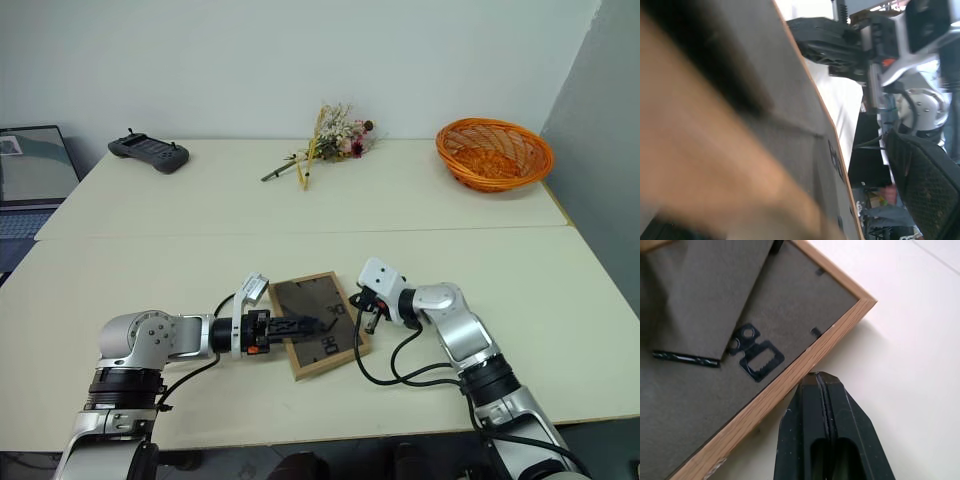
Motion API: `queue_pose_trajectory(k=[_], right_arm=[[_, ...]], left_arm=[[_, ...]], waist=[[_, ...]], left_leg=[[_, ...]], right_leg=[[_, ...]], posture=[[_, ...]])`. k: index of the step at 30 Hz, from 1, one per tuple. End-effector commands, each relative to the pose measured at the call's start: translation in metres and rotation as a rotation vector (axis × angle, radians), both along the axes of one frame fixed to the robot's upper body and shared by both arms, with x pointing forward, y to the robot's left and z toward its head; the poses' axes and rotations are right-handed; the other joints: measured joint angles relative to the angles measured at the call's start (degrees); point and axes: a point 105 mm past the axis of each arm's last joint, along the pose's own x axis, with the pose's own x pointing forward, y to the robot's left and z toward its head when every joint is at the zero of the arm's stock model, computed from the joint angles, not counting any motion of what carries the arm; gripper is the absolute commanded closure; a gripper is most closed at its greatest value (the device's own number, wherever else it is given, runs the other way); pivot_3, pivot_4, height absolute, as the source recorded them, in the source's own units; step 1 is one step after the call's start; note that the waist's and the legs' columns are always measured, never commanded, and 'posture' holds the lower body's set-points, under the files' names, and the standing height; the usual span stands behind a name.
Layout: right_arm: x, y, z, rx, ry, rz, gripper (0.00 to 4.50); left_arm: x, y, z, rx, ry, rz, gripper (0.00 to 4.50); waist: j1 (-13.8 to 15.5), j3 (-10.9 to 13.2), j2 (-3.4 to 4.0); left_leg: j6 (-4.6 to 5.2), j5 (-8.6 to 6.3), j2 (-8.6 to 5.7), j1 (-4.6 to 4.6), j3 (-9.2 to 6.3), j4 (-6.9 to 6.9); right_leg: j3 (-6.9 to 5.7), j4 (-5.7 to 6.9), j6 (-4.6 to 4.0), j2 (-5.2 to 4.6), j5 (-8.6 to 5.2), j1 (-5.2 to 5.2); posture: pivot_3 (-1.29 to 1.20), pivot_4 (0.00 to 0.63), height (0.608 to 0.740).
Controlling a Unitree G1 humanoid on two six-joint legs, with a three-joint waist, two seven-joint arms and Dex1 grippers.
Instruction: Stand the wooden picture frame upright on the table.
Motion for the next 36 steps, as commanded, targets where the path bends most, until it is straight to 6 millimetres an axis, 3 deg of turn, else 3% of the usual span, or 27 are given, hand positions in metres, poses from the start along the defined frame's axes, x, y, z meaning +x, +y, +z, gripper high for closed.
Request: queue_pose_trajectory(k=[1,12,14,18,23,28,29,31,36], right_arm=[[0.006,-0.006,0.007,0.005,-0.032,-0.035,4.5],[0.012,-0.013,0.002,-0.01,-0.028,-0.064,4.5],[0.013,-0.013,0.002,-0.012,-0.028,-0.067,4.5],[0.015,-0.015,0.0,-0.016,-0.025,-0.069,4.5],[0.019,-0.017,0.001,-0.021,-0.04,-0.075,4.5],[0.02,-0.017,0.002,-0.016,-0.048,-0.071,4.5],[0.02,-0.017,0.003,-0.017,-0.049,-0.073,4.5],[0.021,-0.02,0.003,-0.021,-0.054,-0.078,4.5],[0.022,-0.027,0.002,-0.025,-0.053,-0.091,4.5]], left_arm=[[-0.008,0.003,0.0,0.021,-0.005,-0.033,0.2],[-0.012,0.013,0.009,-0.001,-0.009,-0.047,2.26],[-0.013,0.014,0.011,-0.002,-0.011,-0.048,2.54],[-0.012,0.015,0.017,-0.01,-0.029,-0.049,2.68],[-0.004,0.012,0.022,0.02,-0.091,-0.038,3.39],[0.007,0.009,0.02,0.033,-0.111,0.026,3.39],[0.01,0.01,0.019,0.017,-0.103,0.05,2.72],[0.016,0.013,0.019,0.0,-0.093,0.097,2.56],[0.035,0.023,0.021,-0.03,-0.071,0.215,1.45]], waist=[[0.0,0.0,0.0],[-0.2,0.0,0.0],[-0.2,0.0,0.0],[-0.2,0.0,0.0],[-0.2,0.0,0.0],[0.0,0.0,-0.01],[0.0,0.0,-0.01],[-0.1,0.0,-0.01],[-0.2,0.0,-0.03]], left_leg=[[-0.02,0.01,0.0,0.0,0.0,0.0],[0.02,-0.01,0.01,0.0,0.0,-0.05],[0.03,-0.01,0.01,0.0,0.0,-0.05],[0.03,-0.02,0.01,0.0,0.0,-0.05],[0.03,-0.02,0.01,-0.01,0.0,-0.05],[0.03,-0.02,0.0,-0.03,-0.01,-0.04],[0.03,-0.02,0.0,-0.03,0.0,-0.04],[0.03,-0.01,0.0,-0.02,0.0,-0.04],[0.03,-0.02,0.0,-0.02,0.0,-0.04]], right_leg=[[0.01,-0.01,0.0,0.0,0.0,0.0],[0.01,-0.02,0.0,0.02,0.0,-0.03],[0.02,-0.02,0.0,0.02,0.0,-0.03],[0.01,-0.03,0.0,0.02,0.0,-0.03],[0.01,-0.03,0.0,0.02,0.0,-0.03],[-0.01,-0.03,0.0,0.0,0.0,-0.03],[0.01,-0.03,0.0,0.0,0.0,-0.03],[0.01,-0.03,0.0,0.0,0.0,-0.03],[0.0,-0.03,0.0,0.01,0.0,-0.04]], posture=[[0.0,0.15,0.74],[0.0,0.15,0.74],[0.0,0.15,0.74],[0.0,0.15,0.74],[0.0,0.15,0.74],[0.0,0.15,0.74],[0.0,0.15,0.74],[0.0,0.15,0.74],[0.0,0.15,0.74]])
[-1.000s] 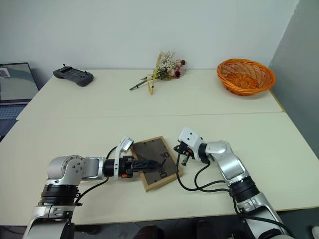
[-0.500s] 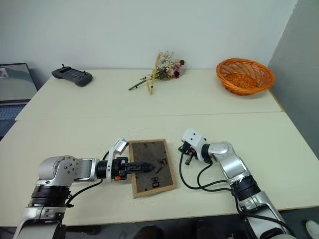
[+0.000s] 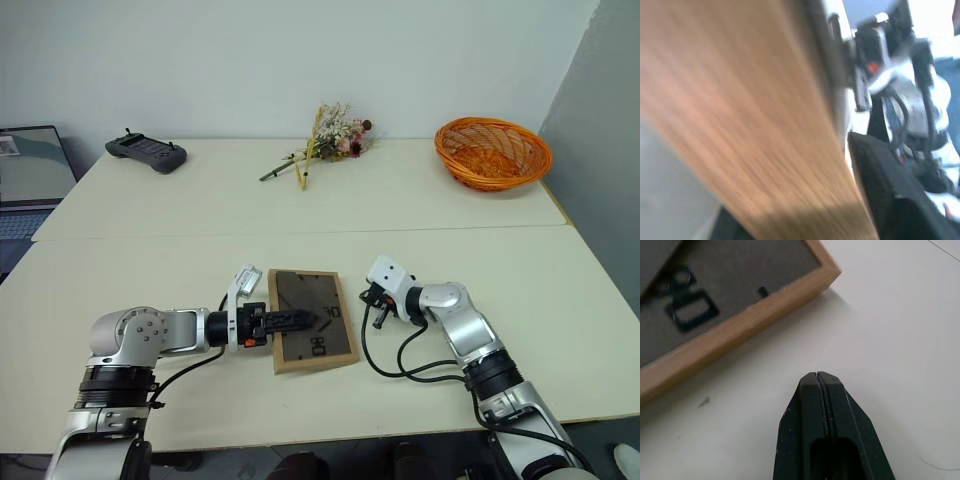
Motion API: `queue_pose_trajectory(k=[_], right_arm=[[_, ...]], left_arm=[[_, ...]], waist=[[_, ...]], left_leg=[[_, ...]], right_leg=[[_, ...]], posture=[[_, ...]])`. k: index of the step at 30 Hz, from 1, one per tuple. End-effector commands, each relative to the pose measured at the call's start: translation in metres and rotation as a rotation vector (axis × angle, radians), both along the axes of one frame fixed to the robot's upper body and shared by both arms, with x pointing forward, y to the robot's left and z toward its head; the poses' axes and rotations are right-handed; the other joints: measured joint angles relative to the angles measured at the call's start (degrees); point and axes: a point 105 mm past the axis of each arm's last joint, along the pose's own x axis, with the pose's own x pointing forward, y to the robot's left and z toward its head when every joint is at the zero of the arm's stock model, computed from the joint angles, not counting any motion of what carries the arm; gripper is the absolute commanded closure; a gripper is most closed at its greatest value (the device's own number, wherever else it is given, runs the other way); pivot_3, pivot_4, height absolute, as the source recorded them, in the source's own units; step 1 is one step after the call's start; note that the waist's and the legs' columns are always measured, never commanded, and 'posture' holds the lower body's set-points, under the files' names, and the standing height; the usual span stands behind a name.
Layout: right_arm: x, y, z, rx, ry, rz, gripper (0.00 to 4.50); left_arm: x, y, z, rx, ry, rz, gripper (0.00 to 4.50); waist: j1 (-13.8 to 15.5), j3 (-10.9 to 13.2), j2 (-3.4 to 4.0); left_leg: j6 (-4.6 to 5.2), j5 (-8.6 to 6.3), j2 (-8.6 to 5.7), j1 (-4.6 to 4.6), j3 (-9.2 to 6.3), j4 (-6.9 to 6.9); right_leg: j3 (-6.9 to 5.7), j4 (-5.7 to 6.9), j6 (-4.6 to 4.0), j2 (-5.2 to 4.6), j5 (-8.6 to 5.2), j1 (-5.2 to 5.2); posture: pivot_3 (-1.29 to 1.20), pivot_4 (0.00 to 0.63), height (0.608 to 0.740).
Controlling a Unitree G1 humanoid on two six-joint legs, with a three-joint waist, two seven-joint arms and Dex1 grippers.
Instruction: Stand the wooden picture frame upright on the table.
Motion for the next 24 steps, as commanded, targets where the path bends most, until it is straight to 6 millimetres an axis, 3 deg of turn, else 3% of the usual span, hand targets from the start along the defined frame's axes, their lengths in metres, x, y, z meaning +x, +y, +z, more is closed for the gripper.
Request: queue_pose_trajectory(k=[1,3,7,10,14,19,24], right_arm=[[0.001,-0.004,0.014,0.015,-0.044,0.012,4.5],[-0.001,-0.005,0.014,0.016,-0.037,0.022,4.5],[-0.011,-0.004,0.013,0.023,-0.017,0.054,4.5],[-0.018,-0.004,0.015,0.036,-0.004,0.073,4.5],[-0.045,-0.005,0.018,0.042,0.049,0.199,4.5],[-0.098,-0.002,0.018,0.005,0.159,0.445,4.5],[-0.102,0.022,0.017,0.039,0.176,0.497,4.5]], left_arm=[[0.014,0.013,0.012,-0.028,-0.016,0.091,1.23],[0.012,0.013,0.012,-0.025,-0.002,0.085,0.73],[-0.01,0.014,0.019,-0.066,0.066,0.008,0.01],[-0.018,0.015,0.022,-0.078,0.088,-0.003,0.01],[-0.023,0.018,0.016,-0.068,0.108,0.017,0.01],[-0.023,0.017,0.013,-0.074,0.109,0.038,0.01],[-0.021,0.014,0.013,-0.071,0.108,0.042,0.01]], waist=[[0.0,0.0,0.0],[0.0,0.0,0.0],[-0.1,0.0,0.0],[-0.2,0.0,0.0],[0.0,0.0,0.0],[0.1,0.0,0.0],[-0.1,0.0,-0.02]], left_leg=[[0.0,0.0,0.0,0.0,0.0,0.0],[-0.02,0.01,0.0,0.0,0.0,0.0],[-0.04,0.02,0.01,0.0,0.0,0.0],[-0.04,0.02,0.01,0.0,-0.02,-0.01],[-0.04,0.01,0.01,-0.02,-0.04,-0.03],[-0.01,-0.01,0.0,-0.01,-0.09,-0.03],[0.0,-0.02,0.0,0.06,-0.2,-0.03]], right_leg=[[-0.01,0.0,0.0,0.0,0.0,0.0],[0.0,0.0,0.0,0.0,0.0,0.0],[0.03,-0.02,0.0,0.0,0.0,0.0],[0.03,-0.01,0.0,0.01,0.0,-0.01],[0.01,-0.04,0.0,0.0,0.0,-0.01],[0.0,-0.06,0.01,0.0,-0.01,0.01],[-0.04,-0.01,0.01,0.03,-0.01,0.02]], posture=[[0.0,0.15,0.74],[0.0,0.15,0.74],[0.0,0.15,0.74],[0.0,0.15,0.74],[0.0,0.15,0.74],[0.0,0.15,0.74],[0.0,0.15,0.74]])
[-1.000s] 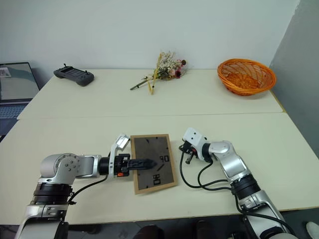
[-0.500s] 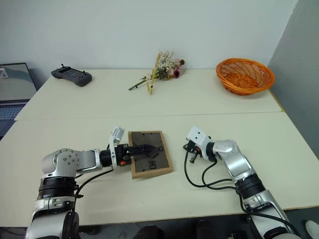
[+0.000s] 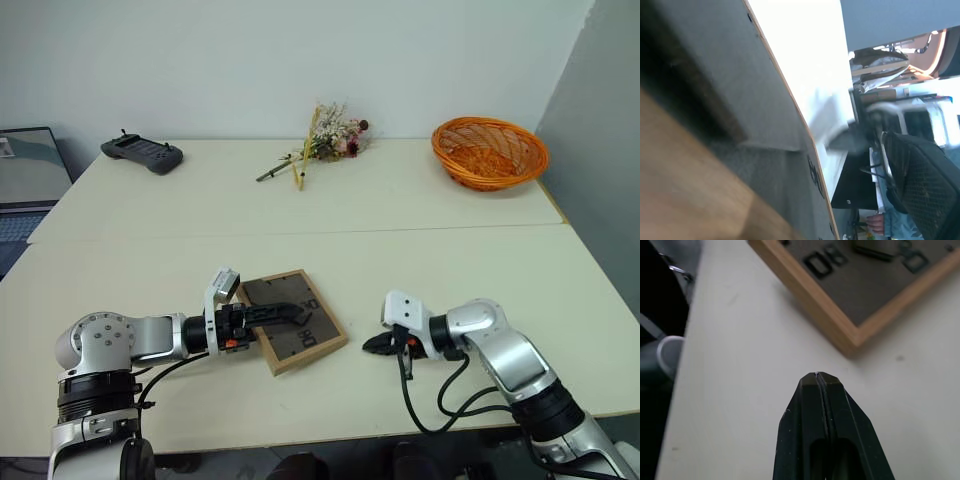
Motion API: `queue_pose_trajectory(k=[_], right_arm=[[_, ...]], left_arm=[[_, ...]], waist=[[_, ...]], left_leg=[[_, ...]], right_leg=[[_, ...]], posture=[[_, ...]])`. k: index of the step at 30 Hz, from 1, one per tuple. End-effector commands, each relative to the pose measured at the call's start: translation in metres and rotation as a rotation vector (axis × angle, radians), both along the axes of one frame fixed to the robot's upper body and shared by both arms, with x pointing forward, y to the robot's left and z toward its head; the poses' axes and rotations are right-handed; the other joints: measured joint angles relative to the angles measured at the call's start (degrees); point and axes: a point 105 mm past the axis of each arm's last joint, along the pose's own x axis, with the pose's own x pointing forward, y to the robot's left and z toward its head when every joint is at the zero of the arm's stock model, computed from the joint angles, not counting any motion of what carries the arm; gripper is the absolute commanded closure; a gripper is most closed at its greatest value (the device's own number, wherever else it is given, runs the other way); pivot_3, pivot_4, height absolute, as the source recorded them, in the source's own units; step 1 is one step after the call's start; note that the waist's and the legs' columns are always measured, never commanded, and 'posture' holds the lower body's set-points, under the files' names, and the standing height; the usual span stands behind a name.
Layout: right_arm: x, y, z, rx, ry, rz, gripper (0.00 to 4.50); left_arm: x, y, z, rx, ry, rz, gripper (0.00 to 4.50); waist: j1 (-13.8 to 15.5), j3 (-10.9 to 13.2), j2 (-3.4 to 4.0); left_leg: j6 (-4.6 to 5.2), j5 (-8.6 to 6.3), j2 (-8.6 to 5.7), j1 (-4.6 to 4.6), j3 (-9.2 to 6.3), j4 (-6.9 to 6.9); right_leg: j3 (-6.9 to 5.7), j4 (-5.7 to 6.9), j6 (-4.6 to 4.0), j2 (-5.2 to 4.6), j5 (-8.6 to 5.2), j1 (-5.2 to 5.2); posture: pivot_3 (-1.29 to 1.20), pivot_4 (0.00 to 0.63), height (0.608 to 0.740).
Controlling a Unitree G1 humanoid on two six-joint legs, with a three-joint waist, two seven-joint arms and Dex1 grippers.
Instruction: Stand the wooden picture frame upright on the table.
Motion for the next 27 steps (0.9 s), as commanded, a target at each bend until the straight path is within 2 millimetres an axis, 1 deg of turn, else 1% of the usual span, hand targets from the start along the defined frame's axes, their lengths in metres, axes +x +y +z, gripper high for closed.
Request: queue_pose_trajectory(k=[1,5,8,11,13,17,19,22,23,25,27], right_arm=[[0.006,0.026,0.006,0.047,-0.03,0.022,4.5],[0.032,0.048,-0.001,0.064,-0.087,-0.069,4.5],[0.037,0.059,0.005,0.108,-0.098,-0.073,4.5],[0.038,0.059,0.009,0.125,-0.097,-0.073,4.5],[0.033,0.052,0.01,0.122,-0.075,-0.053,4.5],[0.016,0.033,0.008,0.098,0.006,0.018,4.5],[0.013,0.022,0.007,0.074,0.028,0.037,4.5],[0.02,0.01,0.003,0.028,0.007,0.011,4.5],[0.027,0.008,0.003,0.023,-0.006,-0.019,4.5],[0.048,0.002,0.008,0.031,-0.05,-0.113,4.5],[0.065,-0.002,0.015,0.056,-0.078,-0.195,4.5]], left_arm=[[0.001,-0.001,0.007,-0.012,-0.029,0.0,0.01],[0.002,-0.002,0.007,-0.005,-0.031,-0.001,0.01],[0.002,-0.002,0.009,-0.005,-0.036,-0.003,0.01],[0.0,0.0,0.008,-0.002,-0.037,-0.001,0.01],[-0.001,0.002,0.007,0.001,-0.037,0.005,0.01],[-0.003,0.004,0.006,0.004,-0.038,0.014,0.01],[-0.003,0.005,0.006,0.003,-0.04,0.024,0.01],[-0.002,0.008,0.006,0.0,-0.044,0.04,0.01],[0.0,0.01,0.005,0.008,-0.049,0.057,0.18],[0.003,0.012,0.008,-0.007,-0.055,0.074,0.51],[0.003,0.013,0.01,-0.012,-0.06,0.075,0.99]], waist=[[0.0,0.0,0.0],[0.1,0.0,-0.02],[0.2,0.0,-0.02],[0.3,0.0,-0.02],[0.2,0.0,-0.02],[0.2,0.0,-0.02],[0.2,0.0,-0.02],[0.1,0.0,-0.02],[0.1,0.0,-0.03],[0.0,0.0,-0.03],[0.0,0.0,-0.04]], left_leg=[[-0.01,0.0,0.0,0.0,-0.01,0.0],[-0.23,0.12,-0.02,-0.01,-0.02,0.02],[-0.25,0.13,-0.02,-0.03,-0.03,0.01],[-0.27,0.12,-0.05,-0.06,-0.02,0.02],[-0.28,0.12,-0.05,-0.06,-0.03,0.02],[-0.28,0.11,-0.05,-0.06,-0.03,0.02],[-0.27,0.1,-0.05,-0.05,-0.03,0.0],[-0.25,0.1,-0.04,-0.05,-0.05,0.0],[-0.25,0.09,-0.04,-0.04,-0.05,0.0],[-0.25,0.09,-0.04,-0.04,-0.06,0.0],[-0.26,0.1,-0.04,-0.03,-0.05,0.0]], right_leg=[[-0.01,0.0,0.0,0.0,0.0,0.0],[0.01,0.0,0.0,-0.01,0.0,0.0],[0.0,-0.03,-0.01,-0.01,0.0,-0.02],[0.0,-0.07,-0.01,-0.04,0.0,-0.02],[0.0,-0.06,0.0,-0.04,0.0,-0.02],[0.0,-0.06,0.0,-0.04,0.0,-0.02],[0.0,-0.06,0.0,-0.04,0.0,-0.02],[-0.01,-0.05,0.0,-0.03,0.0,-0.02],[-0.01,-0.04,0.0,-0.03,0.0,-0.02],[-0.01,-0.04,0.0,-0.02,0.0,-0.02],[0.0,-0.03,-0.01,-0.02,0.0,-0.02]], posture=[[0.0,0.15,0.74],[0.0,0.15,0.74],[0.0,0.15,0.74],[0.0,0.15,0.74],[0.0,0.15,0.74],[0.0,0.15,0.74],[0.0,0.15,0.74],[0.0,0.15,0.74],[0.0,0.15,0.74],[0.0,0.15,0.74],[0.0,0.15,0.74]])
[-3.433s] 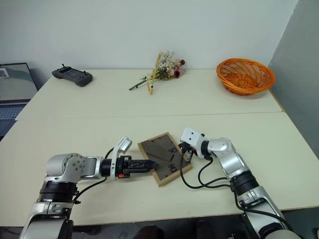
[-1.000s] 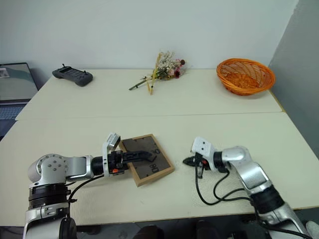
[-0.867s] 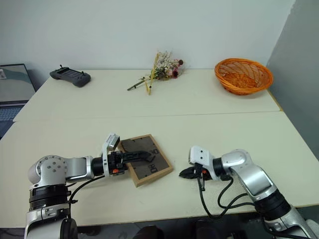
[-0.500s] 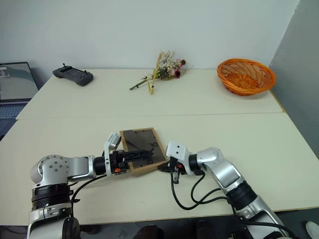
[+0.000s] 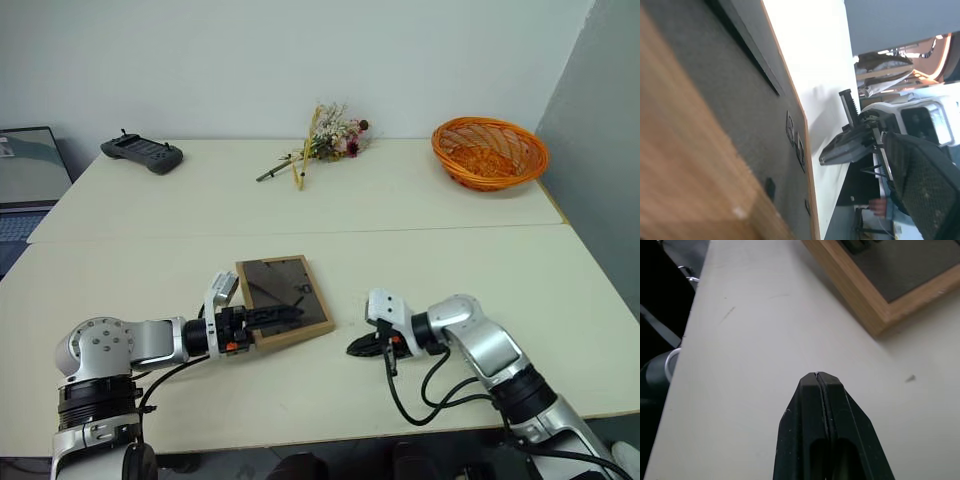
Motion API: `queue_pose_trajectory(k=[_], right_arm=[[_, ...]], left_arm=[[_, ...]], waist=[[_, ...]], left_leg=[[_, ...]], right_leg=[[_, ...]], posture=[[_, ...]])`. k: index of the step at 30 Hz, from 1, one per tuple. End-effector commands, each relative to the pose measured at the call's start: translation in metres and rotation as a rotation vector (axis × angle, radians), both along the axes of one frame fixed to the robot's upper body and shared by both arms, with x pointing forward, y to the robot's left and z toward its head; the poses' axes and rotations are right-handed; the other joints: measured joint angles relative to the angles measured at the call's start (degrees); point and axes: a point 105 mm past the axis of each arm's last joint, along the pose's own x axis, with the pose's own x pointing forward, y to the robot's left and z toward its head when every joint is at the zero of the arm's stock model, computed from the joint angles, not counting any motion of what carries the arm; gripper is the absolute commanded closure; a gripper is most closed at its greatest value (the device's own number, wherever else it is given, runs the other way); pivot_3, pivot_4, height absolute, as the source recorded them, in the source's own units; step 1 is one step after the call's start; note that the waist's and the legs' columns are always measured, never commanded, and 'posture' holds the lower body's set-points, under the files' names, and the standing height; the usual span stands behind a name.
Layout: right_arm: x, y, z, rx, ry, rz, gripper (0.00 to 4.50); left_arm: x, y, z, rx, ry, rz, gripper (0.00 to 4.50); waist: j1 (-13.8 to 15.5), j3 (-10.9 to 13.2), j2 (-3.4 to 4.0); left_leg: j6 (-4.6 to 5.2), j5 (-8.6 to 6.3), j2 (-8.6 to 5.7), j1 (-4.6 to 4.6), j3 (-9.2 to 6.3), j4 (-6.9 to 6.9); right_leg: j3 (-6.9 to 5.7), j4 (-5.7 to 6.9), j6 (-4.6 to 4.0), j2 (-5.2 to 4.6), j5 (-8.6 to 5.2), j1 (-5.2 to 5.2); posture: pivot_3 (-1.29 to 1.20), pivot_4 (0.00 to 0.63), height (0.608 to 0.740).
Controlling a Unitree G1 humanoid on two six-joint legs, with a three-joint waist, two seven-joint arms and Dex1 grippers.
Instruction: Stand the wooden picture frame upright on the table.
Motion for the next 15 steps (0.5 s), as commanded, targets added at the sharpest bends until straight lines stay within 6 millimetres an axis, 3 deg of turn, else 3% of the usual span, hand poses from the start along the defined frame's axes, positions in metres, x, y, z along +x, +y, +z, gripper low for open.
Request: queue_pose_trajectory(k=[1,11,15], right_arm=[[0.034,-0.007,0.025,0.052,-0.12,-0.138,4.5],[0.058,-0.017,0.034,0.064,-0.182,-0.22,4.5],[0.063,-0.013,0.045,0.097,-0.197,-0.228,4.5]], left_arm=[[0.003,0.005,0.011,-0.02,-0.04,0.022,1.28],[0.001,0.004,0.019,-0.035,-0.062,0.0,3.23],[0.002,0.001,0.021,-0.036,-0.081,-0.005,3.64]], waist=[[0.1,0.0,0.0],[0.1,0.0,0.0],[0.1,0.0,0.0]], left_leg=[[0.0,0.0,0.0,0.0,0.0,0.0],[-0.01,0.01,0.0,-0.04,0.02,0.0],[-0.01,0.01,0.0,-0.05,0.02,0.0]], right_leg=[[-0.01,0.0,0.0,0.0,0.0,0.0],[0.0,-0.04,0.0,-0.01,0.0,0.0],[0.0,-0.04,0.0,-0.01,0.0,0.0]], posture=[[0.0,0.15,0.74],[0.0,0.15,0.74],[0.0,0.15,0.74]])
